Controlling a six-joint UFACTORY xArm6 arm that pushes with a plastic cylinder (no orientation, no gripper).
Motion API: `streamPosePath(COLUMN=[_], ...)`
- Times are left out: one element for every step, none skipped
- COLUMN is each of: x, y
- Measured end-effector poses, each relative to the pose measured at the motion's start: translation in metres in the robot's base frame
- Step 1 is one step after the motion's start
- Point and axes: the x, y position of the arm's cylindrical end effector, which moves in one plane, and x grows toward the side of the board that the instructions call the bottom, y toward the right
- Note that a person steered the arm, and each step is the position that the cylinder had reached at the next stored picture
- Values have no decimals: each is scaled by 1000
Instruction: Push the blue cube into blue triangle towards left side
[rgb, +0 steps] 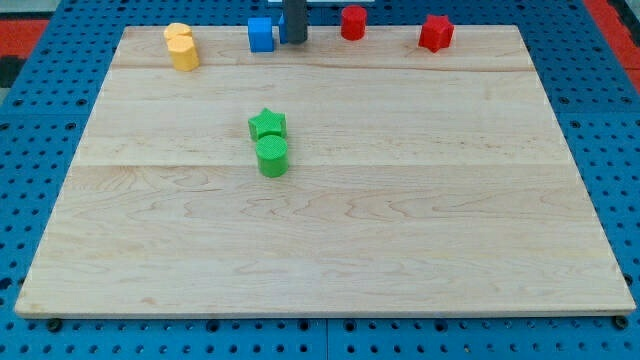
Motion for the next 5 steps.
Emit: streamPosePath(x=[29,42,17,4,9], y=[-12,-65,-57,-55,-55])
